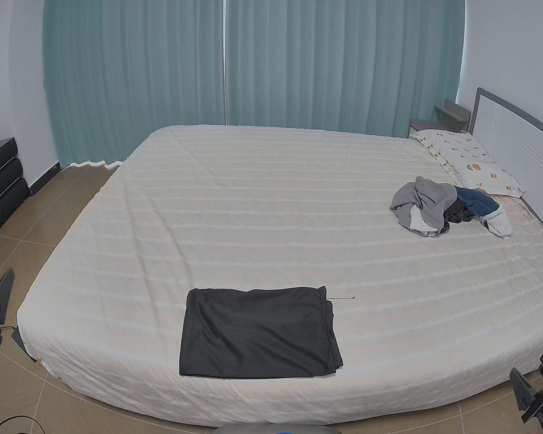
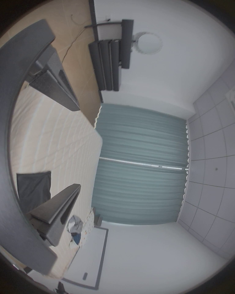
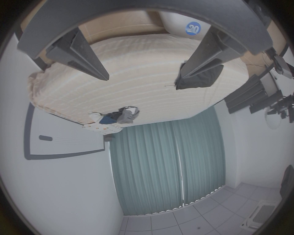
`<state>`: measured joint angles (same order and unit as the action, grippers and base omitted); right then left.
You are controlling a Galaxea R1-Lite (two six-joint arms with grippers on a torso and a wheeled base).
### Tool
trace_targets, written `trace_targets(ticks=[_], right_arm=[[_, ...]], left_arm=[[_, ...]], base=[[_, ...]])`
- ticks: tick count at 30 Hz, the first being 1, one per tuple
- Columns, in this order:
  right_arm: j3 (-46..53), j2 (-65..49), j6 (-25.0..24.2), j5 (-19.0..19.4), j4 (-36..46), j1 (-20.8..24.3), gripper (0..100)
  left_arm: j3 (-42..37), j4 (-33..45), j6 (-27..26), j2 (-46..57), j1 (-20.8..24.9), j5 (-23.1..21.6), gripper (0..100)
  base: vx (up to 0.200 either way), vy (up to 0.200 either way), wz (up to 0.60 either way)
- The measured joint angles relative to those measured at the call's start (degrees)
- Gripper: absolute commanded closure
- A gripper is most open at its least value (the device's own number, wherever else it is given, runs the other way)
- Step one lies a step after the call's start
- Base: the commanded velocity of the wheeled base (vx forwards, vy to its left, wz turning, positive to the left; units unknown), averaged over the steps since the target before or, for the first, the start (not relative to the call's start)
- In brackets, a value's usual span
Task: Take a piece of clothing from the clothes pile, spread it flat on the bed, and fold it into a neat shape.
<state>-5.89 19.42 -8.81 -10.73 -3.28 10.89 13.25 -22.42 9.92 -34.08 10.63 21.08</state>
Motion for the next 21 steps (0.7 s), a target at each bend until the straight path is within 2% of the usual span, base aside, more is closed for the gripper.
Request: trace_targets(ticks=[7,11,14,21], right_arm=[[-7.94,-9.84,5.38,-1.5,19.83,-6.03,0],[-10.45,-14.65,6.68,0.28,24.6,-8.66,0],[-10.34,-16.53,6.79,3.38,22.6,-9.65,0],[-2.77,-18.27,8.44,7.01,7.77,-10.48,0]], left_arm=[[-0.57,9.36,-5.9,15.85,-6.36,1.15,0],[-0.8,14.63,-9.39,23.26,-8.51,1.39,0],[-1.02,17.6,-10.98,27.81,-9.47,1.39,0],[-3.12,18.21,-11.15,32.24,-10.25,-0.44,0]], base=[[0.0,0.0,0.0],[0.0,0.0,0.0],[0.0,0.0,0.0],[0.0,0.0,0.0]])
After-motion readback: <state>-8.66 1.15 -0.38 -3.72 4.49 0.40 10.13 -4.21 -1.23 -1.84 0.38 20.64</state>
